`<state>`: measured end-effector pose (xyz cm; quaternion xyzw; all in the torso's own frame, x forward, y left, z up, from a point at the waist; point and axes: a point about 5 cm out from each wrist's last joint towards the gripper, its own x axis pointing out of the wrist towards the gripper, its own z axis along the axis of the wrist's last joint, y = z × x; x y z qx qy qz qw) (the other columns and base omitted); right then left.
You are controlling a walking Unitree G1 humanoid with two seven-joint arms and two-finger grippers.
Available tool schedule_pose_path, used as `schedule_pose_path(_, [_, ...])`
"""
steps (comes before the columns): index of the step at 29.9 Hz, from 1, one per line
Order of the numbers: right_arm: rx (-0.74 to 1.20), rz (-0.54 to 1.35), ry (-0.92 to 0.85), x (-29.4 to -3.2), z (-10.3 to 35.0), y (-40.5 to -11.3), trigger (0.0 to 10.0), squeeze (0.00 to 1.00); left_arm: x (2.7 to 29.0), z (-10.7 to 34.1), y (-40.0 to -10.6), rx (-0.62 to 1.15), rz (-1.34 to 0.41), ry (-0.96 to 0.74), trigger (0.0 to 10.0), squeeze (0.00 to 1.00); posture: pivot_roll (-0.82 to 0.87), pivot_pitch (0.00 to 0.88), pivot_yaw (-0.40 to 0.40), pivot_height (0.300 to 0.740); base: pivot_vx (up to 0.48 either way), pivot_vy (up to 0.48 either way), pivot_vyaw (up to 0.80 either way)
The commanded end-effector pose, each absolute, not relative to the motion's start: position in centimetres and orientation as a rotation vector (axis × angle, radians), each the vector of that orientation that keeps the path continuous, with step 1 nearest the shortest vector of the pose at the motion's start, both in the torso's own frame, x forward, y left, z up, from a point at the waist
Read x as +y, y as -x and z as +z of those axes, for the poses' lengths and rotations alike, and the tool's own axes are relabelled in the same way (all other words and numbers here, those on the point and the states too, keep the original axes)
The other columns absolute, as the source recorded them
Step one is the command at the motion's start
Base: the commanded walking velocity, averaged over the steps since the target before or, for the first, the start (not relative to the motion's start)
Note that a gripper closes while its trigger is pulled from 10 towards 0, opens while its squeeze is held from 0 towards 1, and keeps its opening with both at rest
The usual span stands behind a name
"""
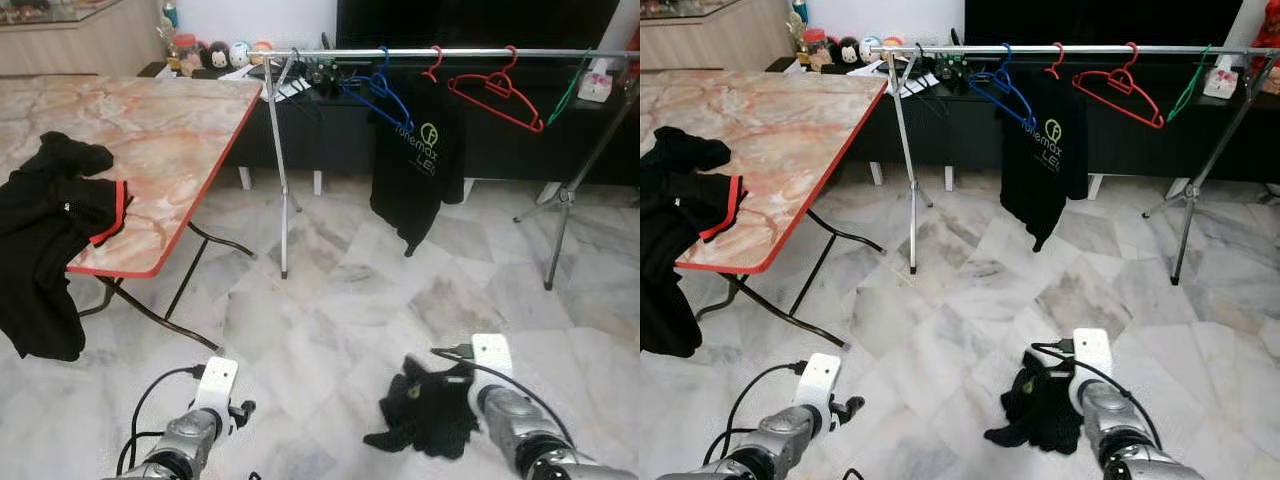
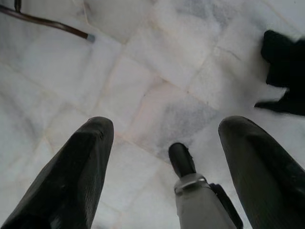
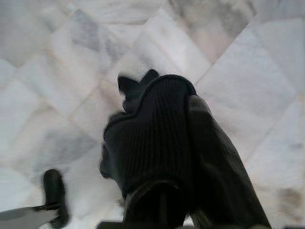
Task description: Hang hanger
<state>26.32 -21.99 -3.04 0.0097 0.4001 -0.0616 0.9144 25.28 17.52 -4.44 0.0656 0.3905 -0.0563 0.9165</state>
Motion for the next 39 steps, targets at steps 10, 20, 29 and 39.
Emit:
schedule_pose_path(10, [0.961, -0.024, -0.042, -21.0, -5.1, -23.8, 10.0, 0.0, 17.6, -5.9, -23.3, 0.896, -0.085, -0.127, 10.0, 0.0, -0.08, 0.0, -0.031, 0.74, 0.0, 0.0, 0.0])
schedule_pose_path(20, [0.956, -0.022, -0.052, -20.4, -5.2, -23.8, 10.0, 0.0, 18.4, -5.9, -23.2, 0.908, -0.102, -0.163, 10.0, 0.0, -0.08, 0.0, -0.014, 0.74, 0.0, 0.0, 0.0])
schedule_pose_path(29, [0.947, -0.006, -0.052, -20.2, -5.1, -23.9, 10.0, 0.0, 18.6, -5.8, -23.2, 0.906, -0.1, -0.168, 10.0, 0.0, -0.07, 0.0, 0.004, 0.74, 0.0, -0.139, 0.0])
schedule_pose_path(39, [0.936, -0.014, -0.034, -20.3, -4.9, -24.2, 10.0, 0.0, 18.6, -5.6, -23.6, 0.894, -0.117, -0.175, 10.0, 0.0, -0.06, 0.0, 0.002, 0.74, 0.0, -0.219, 0.0])
